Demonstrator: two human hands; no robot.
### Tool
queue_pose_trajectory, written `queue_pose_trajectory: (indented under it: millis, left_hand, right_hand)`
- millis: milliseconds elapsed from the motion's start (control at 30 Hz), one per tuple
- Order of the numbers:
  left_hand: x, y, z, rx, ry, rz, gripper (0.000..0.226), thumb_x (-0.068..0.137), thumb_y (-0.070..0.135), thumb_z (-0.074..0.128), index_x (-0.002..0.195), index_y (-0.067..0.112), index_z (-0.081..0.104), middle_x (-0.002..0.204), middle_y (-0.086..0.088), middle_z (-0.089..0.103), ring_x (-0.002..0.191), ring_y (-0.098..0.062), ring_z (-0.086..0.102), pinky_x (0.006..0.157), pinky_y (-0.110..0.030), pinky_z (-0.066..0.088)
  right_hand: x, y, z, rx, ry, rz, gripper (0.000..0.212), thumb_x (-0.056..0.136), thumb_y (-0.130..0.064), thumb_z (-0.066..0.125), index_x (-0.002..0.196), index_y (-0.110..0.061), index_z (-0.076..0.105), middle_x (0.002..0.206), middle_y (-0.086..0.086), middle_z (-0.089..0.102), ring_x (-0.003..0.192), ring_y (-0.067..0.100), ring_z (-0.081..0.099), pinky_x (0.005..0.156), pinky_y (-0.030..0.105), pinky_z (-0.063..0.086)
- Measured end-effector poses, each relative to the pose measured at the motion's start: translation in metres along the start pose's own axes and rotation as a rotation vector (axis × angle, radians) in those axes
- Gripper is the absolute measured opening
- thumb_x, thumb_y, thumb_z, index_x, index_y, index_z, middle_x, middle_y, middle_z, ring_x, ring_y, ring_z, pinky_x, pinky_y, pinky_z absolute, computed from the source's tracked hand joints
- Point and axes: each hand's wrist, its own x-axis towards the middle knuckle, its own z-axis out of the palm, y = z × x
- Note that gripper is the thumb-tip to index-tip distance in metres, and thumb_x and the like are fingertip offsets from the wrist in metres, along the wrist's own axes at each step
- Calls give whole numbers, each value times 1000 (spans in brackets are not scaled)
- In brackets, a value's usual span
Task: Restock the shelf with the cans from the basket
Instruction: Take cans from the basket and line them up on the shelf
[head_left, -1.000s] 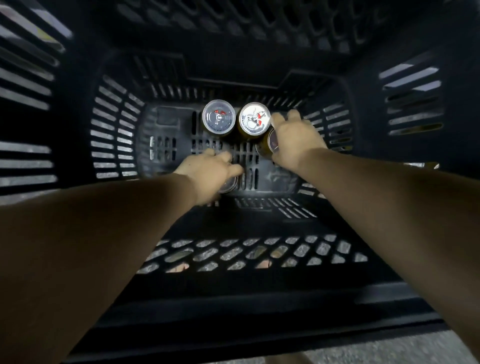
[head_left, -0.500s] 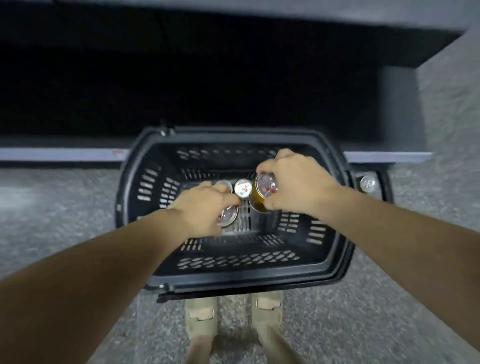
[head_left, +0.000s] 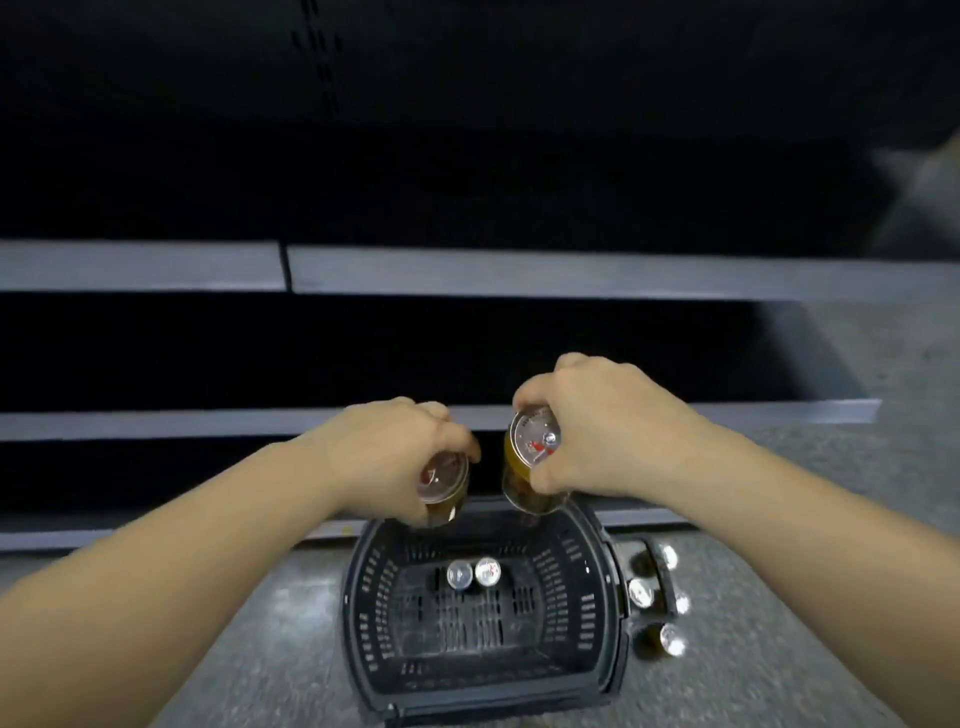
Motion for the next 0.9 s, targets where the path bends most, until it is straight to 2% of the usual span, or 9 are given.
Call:
queue_pose_trajectory:
  millis: [133,300,400,500,633,733,800,900]
  left_hand:
    - [-46,7,-92,1,6,0,64,61,46,75,115,52,41,112,19,46,96,-7,52,80,-33,51]
    - [-97,25,-202,43,50,30,68,60,41,78,118,49,44,113,19,48,96,-4,52,82,-30,51]
    - [-123,34,-268,2,78,40,66,63,36,79,117,52,45,108,26,50,94,2,52,73,-15,47]
    - [-144,45,-331,12,136,16,64,59,38,80,111,57,47,102,32,49,88,5,53,65,-14,43]
    - [-155,64,-398,-39,214,-29,63,46,43,77,104,53,52,103,29,54,88,-2,60,65,-19,49]
    - [-142,70,-437,-29,277,-54,62,57,33,77,113,43,53,111,21,54,93,-15,65,65,-23,54]
    - [-125,67,-456,-8,319,-70,57,65,23,77,114,42,54,118,13,52,95,-16,62,62,-20,53]
    - [-98,56,-474,2,316,-107,55,69,21,77,113,42,54,121,8,50,97,-15,59,64,-20,51]
  right_hand:
    - [-27,-24,-85,1,47,-14,56,56,-41,72,110,-35,59,87,-13,47,81,11,53,66,29,52]
    - [-56,-58,-193,32,102,-44,55,54,-44,73,108,-36,63,87,-18,58,79,4,58,64,23,54]
    - [-67,-72,-254,81,123,-73,51,59,-43,75,107,-39,62,88,-21,59,77,1,57,60,18,47]
    - [-77,-78,-308,112,196,-118,49,53,-46,72,100,-35,67,86,-16,65,77,8,63,62,23,54]
    - [-73,-75,-370,160,296,-156,34,58,-37,76,91,-31,72,81,-14,67,77,10,65,50,16,53]
    - [-57,-66,-405,143,345,-160,33,57,-39,77,88,-31,74,91,-10,69,85,13,66,56,21,55]
    - [-41,-58,-420,146,354,-156,33,54,-40,78,86,-32,75,94,-10,70,88,13,65,58,22,54]
    - [-11,-44,-434,157,343,-147,34,55,-38,80,88,-31,75,98,-7,69,91,15,64,60,24,57]
